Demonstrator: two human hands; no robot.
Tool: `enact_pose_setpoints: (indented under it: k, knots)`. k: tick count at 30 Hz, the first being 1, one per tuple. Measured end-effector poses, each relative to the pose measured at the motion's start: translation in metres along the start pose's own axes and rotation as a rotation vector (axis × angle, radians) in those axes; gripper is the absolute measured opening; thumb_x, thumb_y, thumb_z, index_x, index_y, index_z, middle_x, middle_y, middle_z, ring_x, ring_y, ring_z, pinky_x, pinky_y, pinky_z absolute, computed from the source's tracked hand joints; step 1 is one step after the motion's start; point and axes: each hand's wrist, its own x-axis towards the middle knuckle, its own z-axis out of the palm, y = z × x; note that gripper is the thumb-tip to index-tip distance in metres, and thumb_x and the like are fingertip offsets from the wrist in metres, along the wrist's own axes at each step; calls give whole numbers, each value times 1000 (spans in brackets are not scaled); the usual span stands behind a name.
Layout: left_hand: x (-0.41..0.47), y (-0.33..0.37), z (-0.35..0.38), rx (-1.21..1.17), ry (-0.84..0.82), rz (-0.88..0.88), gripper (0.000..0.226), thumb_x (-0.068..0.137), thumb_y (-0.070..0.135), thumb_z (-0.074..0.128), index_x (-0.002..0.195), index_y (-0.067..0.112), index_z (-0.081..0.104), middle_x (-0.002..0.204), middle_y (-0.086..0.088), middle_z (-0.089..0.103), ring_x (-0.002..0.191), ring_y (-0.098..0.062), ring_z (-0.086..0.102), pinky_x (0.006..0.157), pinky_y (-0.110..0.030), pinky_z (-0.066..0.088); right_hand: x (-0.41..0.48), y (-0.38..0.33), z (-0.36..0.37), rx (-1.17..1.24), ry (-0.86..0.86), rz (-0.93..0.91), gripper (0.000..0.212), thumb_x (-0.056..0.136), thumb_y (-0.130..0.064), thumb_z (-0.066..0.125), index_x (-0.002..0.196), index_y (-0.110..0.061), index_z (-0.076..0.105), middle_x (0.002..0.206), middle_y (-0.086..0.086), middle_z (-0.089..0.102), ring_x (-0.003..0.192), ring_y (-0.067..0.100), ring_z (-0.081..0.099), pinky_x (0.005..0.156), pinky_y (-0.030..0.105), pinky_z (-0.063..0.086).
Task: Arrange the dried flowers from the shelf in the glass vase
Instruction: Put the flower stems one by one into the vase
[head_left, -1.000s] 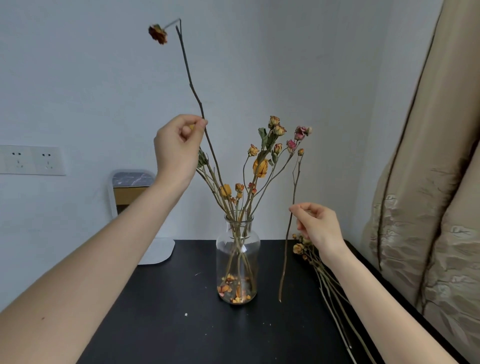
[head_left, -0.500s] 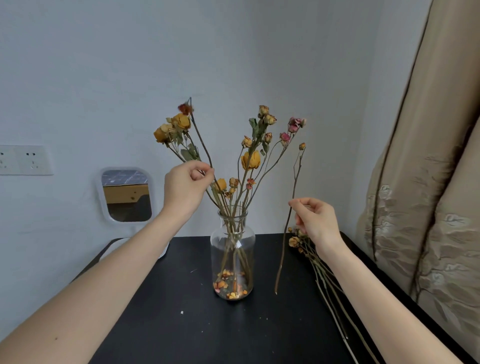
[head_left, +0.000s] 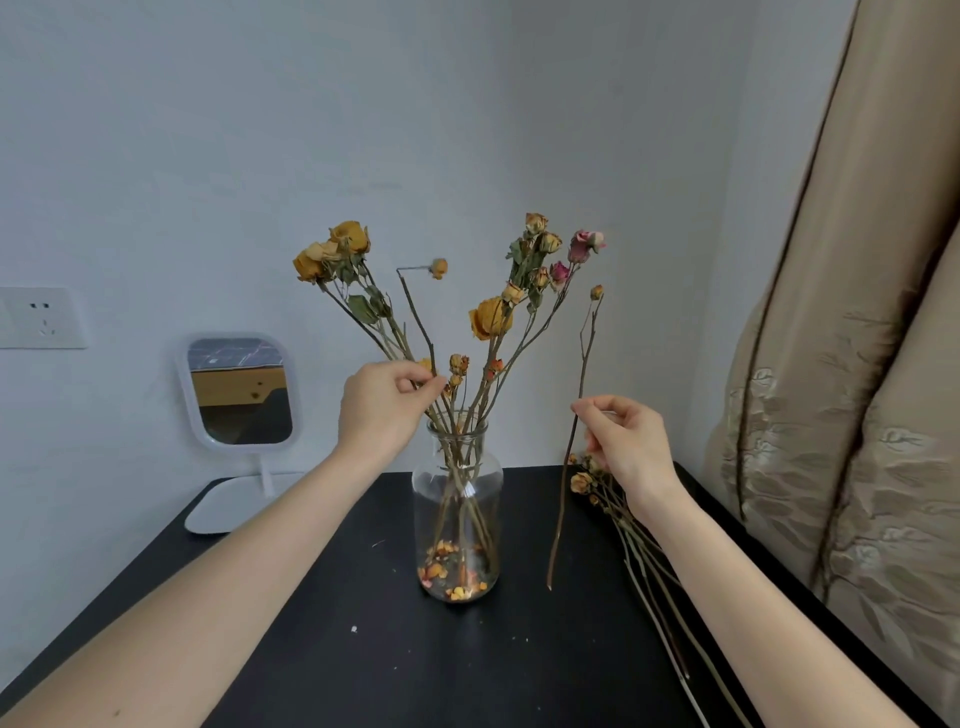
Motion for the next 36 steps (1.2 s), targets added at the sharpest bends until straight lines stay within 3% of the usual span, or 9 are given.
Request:
enact_pose_setpoints:
  k: [4,9,12,14,17,21,25,32,36]
  knots:
    - [-5,-6,2,-14,19,-31,21,84,29,66,93,13,74,77,5,62,67,-3,51,61,-13,35,-3,-6,0,79,10,-43,8,91,-16,59,87,-12,65,55,0,51,35,1,42,37,12,36]
    - [-14,-13,1,-73,73,-10,14,83,28,66,89,17,71,53,12,48,55,-5,49,60,-9,35,-6,-24,0,242,83,-185,14,93,-13,55,82,-14,63,56,-6,60,43,5,48,37,16,36]
    - [-26,-28,6,-111,69,-29,14,82,32,67,87,22,58,56,9,49,54,-2,51,56,-5,35,-7,-36,-1,287,110,-312,14,94,-12,53,83,-14,61,57,-7,61,46,7,50,37,17,38]
    - [-32,-40,11,-166,-16,-121,30,79,35,70,97,22,51,75,5,54,69,-4,53,60,-10,38,-9,-43,0,305,136,-376,13,94,-13,53,83,-14,60,58,-8,62,46,7,52,37,17,39]
    - [-37,-53,23,-171,-288,-233,64,71,38,76,122,21,41,111,9,49,103,-7,48,86,-18,38,-9,-50,2,332,190,-420,14,95,-13,52,83,-16,59,57,-8,62,46,7,52,37,17,38]
    - [-39,-53,39,-213,-451,-246,63,72,37,76,123,29,39,116,17,44,109,-2,41,90,-24,33,-11,-54,10,360,200,-448,14,95,-13,52,83,-17,58,58,-8,63,46,6,52,37,17,38]
    - [-35,-53,50,-225,-375,-276,58,75,36,74,122,23,43,117,12,51,110,-7,46,90,-26,37,-11,-52,21,298,152,-468,13,95,-14,52,85,-18,58,62,-6,63,48,7,53,37,18,39]
    - [-35,-54,51,-189,-340,-241,51,72,38,76,108,32,40,107,17,49,101,-2,46,83,-22,37,-12,-34,45,3,42,-456,12,92,-20,56,83,-25,61,73,-3,68,55,4,61,43,18,47]
    - [-32,-57,52,-196,-347,-250,54,73,36,75,117,27,45,113,14,53,104,-6,49,85,-23,38,-9,-28,57,-150,35,-488,14,91,-20,57,92,-12,68,75,-2,68,59,8,63,50,12,47]
